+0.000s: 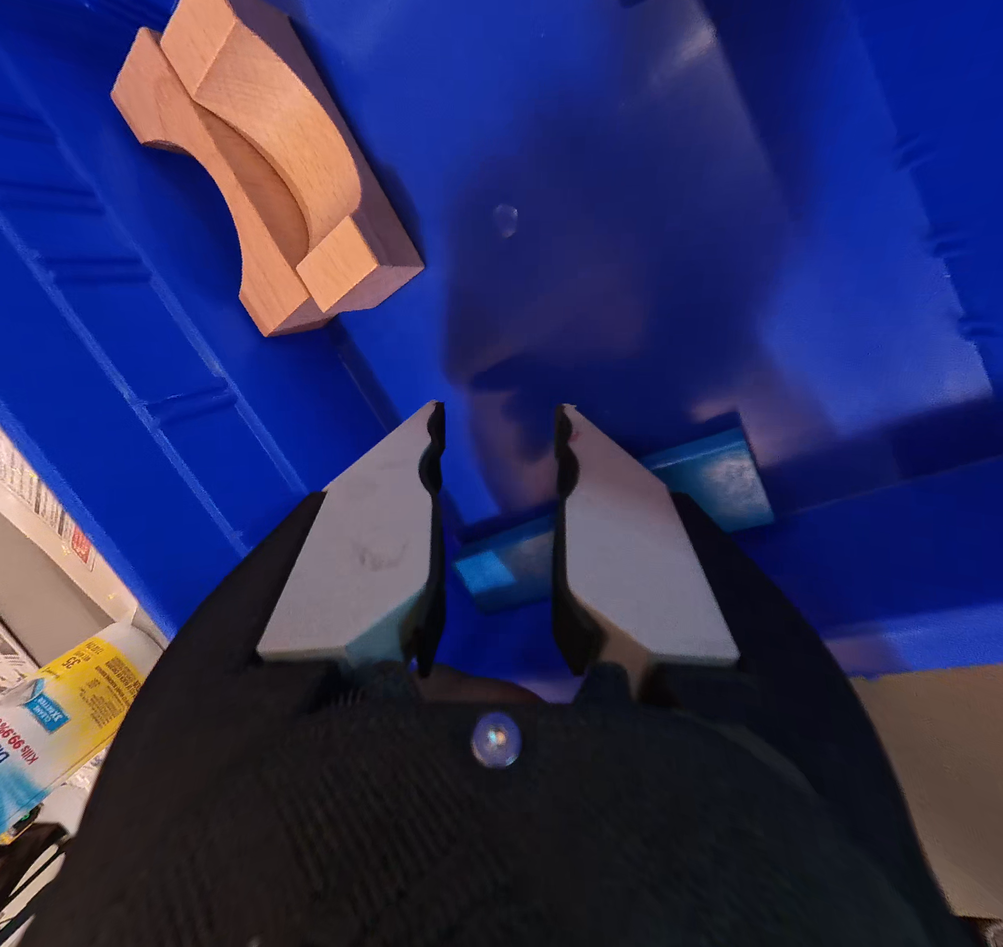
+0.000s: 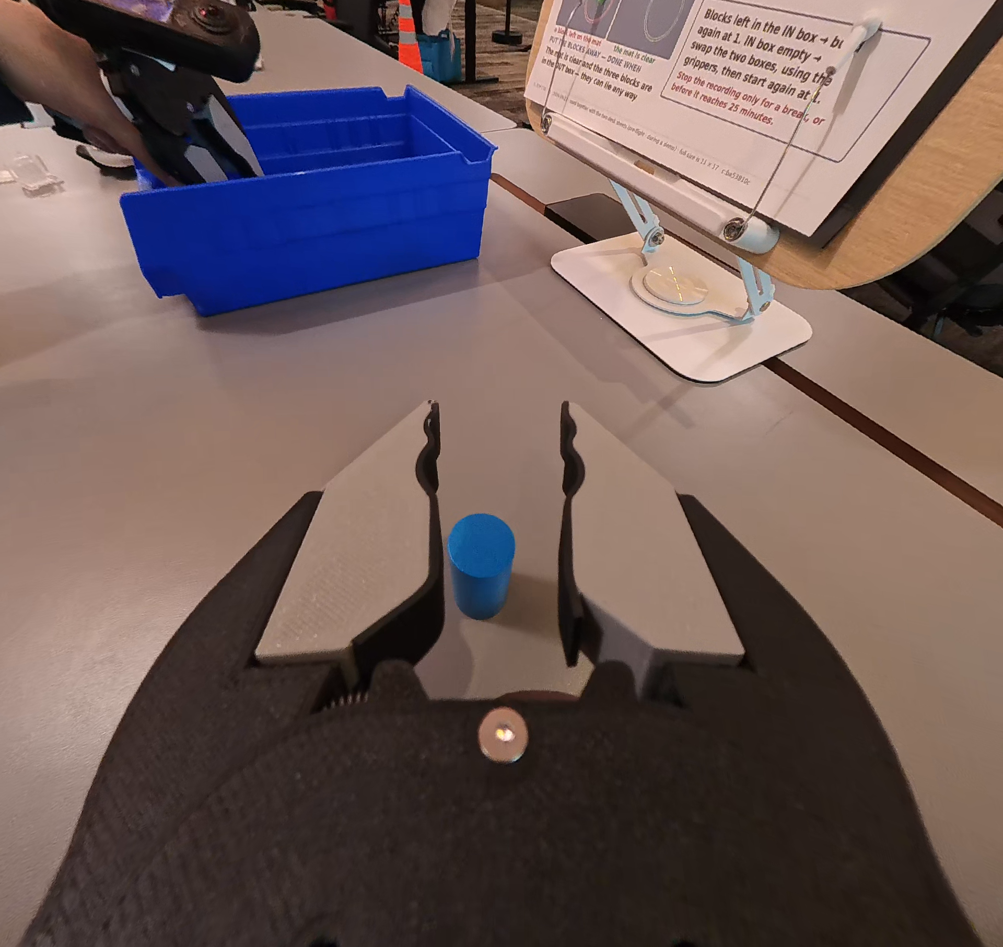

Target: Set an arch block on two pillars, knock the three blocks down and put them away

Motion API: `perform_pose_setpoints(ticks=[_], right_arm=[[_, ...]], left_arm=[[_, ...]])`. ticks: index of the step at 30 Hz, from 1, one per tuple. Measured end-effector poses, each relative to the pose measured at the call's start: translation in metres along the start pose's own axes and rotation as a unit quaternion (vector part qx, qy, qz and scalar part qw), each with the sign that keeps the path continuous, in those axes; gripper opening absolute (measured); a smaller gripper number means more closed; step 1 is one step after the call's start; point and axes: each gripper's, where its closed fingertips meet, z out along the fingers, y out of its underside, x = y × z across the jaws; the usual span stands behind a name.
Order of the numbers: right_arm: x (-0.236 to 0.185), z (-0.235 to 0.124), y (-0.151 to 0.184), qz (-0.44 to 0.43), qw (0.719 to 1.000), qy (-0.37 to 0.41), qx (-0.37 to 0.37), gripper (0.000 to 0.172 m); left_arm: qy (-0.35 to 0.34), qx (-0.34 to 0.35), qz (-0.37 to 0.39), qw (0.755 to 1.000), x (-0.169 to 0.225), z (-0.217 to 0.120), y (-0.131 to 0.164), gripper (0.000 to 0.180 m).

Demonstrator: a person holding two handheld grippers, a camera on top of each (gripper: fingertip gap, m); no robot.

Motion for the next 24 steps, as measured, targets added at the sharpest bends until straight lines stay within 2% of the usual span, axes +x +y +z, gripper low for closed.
perform_pose_setpoints(ticks=[7,24], right_arm=[[-0.002,0.0,0.0,-0.002,1.0,-0.001,-0.001,0.042],[-0.001,0.002,0.001,-0.002,1.0,0.001,-0.005,0.041]], left_arm=[[0.01,0.023,-0.024,0.999,-0.002,-0.004,0.001,0.039],[-0.006,0.042,-0.013,0.999,-0.002,-0.018,-0.006,0.039]])
